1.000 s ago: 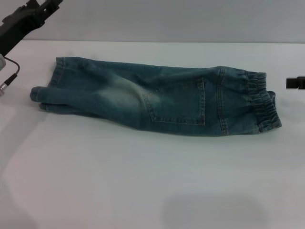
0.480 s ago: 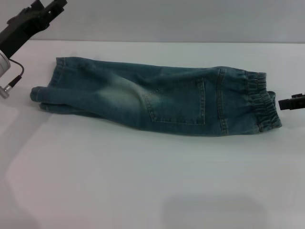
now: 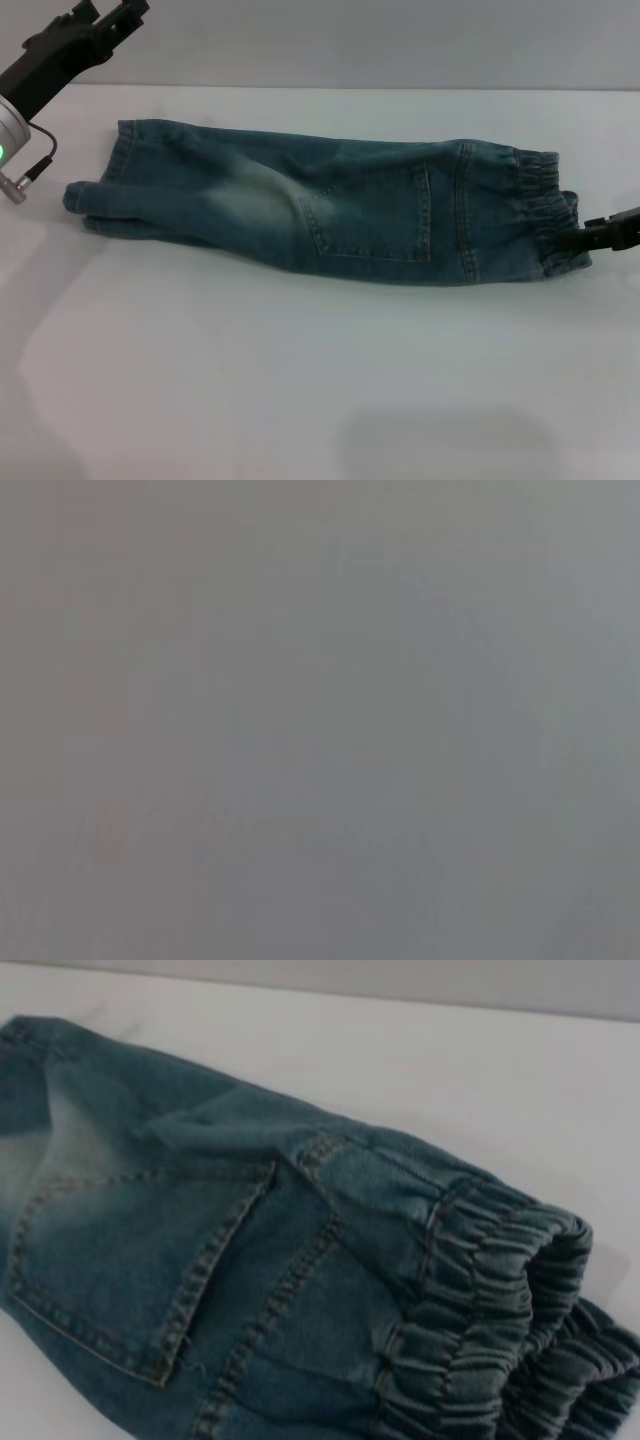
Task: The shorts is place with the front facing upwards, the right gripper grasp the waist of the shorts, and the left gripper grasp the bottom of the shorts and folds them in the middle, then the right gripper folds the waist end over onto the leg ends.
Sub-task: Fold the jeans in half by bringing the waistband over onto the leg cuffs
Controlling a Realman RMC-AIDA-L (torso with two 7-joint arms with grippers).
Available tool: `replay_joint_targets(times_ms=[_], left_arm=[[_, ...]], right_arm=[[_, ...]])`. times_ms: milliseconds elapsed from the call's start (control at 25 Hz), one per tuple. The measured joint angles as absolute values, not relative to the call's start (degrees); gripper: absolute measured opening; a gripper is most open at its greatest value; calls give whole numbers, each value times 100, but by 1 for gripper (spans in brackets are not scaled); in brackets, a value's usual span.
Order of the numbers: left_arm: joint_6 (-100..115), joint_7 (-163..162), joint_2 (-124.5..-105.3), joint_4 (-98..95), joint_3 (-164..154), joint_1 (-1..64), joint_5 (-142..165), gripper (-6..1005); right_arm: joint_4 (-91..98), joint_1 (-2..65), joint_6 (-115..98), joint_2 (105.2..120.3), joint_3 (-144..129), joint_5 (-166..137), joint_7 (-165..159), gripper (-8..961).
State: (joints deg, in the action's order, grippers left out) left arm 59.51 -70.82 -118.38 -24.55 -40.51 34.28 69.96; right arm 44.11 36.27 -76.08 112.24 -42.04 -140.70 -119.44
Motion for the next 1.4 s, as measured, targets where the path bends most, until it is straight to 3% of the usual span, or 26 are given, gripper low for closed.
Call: replay_joint_targets(times_ms=[920,1400], left_arm=[[5962,-6978,-11842,-2230,-4051,3469,6996,842],[5962,-6978,-11847,-2198,-4031,3454,6996,843]], right_arm=[[4313,3824,-7358,11501,-4263,-14030,-11791,568],[4339,3713,-7478,11474,-4263,-14075,-11828,535]])
